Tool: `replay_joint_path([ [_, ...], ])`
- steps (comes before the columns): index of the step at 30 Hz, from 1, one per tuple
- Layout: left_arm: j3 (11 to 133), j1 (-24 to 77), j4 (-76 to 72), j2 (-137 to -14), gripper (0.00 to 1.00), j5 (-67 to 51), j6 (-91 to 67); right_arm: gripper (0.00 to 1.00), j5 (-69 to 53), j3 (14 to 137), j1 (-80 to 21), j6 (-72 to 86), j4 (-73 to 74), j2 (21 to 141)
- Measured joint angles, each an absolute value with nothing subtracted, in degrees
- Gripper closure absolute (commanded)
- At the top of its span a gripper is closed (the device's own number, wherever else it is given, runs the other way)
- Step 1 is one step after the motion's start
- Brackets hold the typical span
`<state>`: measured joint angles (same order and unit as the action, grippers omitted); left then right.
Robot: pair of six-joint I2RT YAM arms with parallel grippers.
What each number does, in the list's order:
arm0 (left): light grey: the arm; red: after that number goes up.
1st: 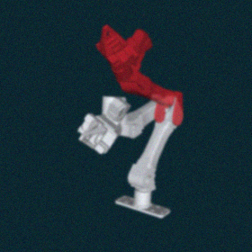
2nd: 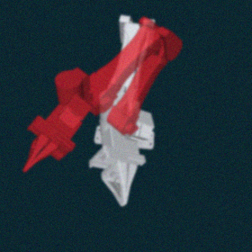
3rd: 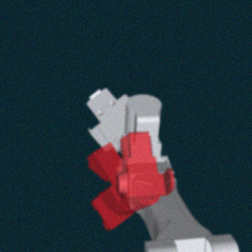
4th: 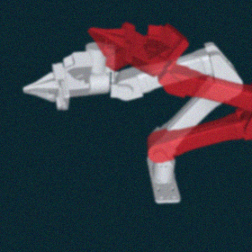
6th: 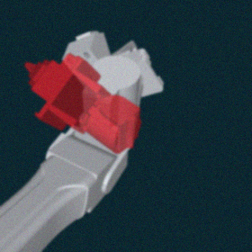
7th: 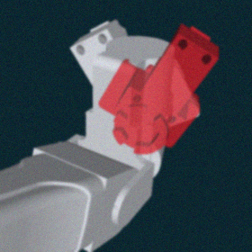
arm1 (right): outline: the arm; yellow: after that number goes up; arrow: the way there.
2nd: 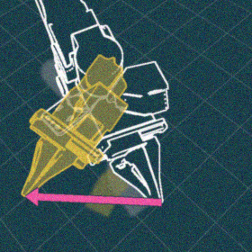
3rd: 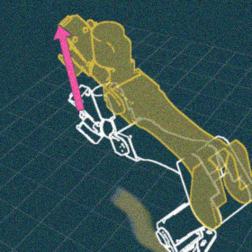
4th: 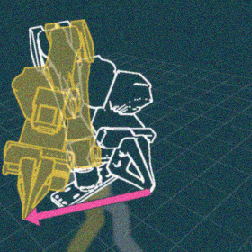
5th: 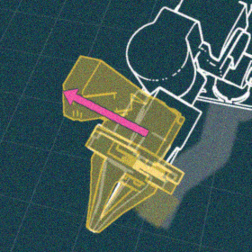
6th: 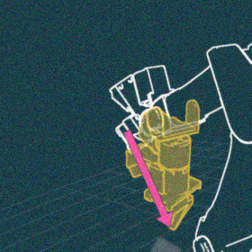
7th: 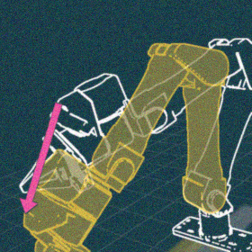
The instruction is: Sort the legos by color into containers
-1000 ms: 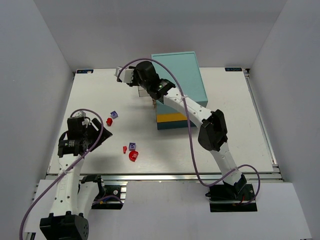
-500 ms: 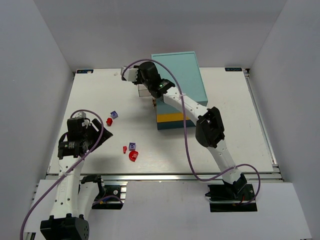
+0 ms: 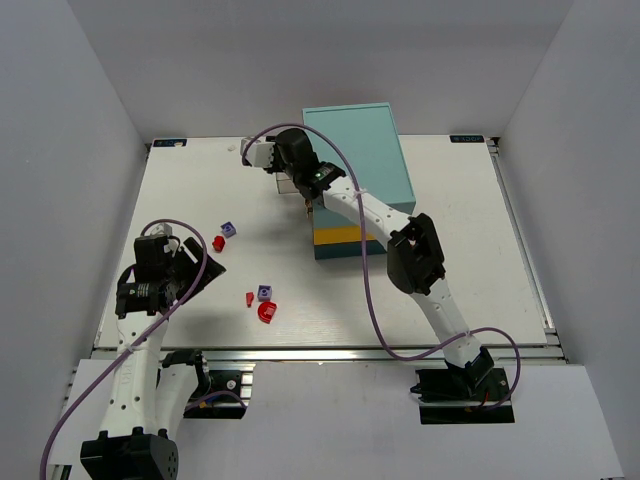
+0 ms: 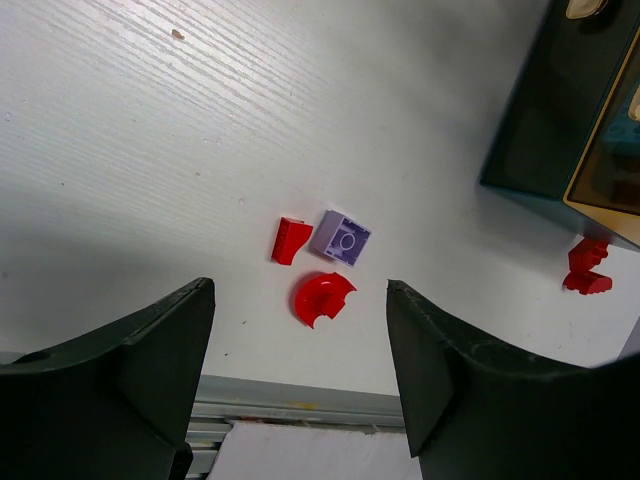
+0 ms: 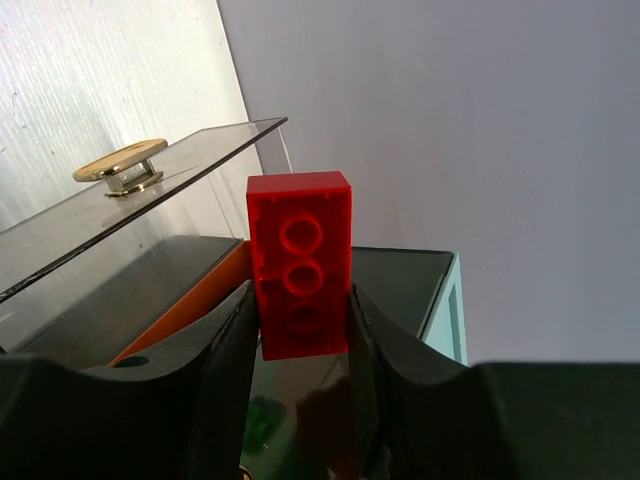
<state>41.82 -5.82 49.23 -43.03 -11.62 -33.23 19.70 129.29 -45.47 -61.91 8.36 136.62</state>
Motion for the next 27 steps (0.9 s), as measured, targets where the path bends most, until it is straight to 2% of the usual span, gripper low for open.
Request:
replay_joint_path([
  [2,41.82,-5.82,49.25,-43.03,0.21,-11.60,-33.23,0.68,19.77,129.27,-45.39,-61.93,8.05,136.62],
  [10,41.82,-5.82,49.25,-43.03,0.21,-11.57,-33.23,0.52,19.81,128.31,-45.28,-61.93,5.85,136.62],
  [27,41.82,-5.82,49.25,-43.03,0.21,-11.55,-33.23,0.46,19.81,127.59,-45.12,-61.76,4.03,136.62],
])
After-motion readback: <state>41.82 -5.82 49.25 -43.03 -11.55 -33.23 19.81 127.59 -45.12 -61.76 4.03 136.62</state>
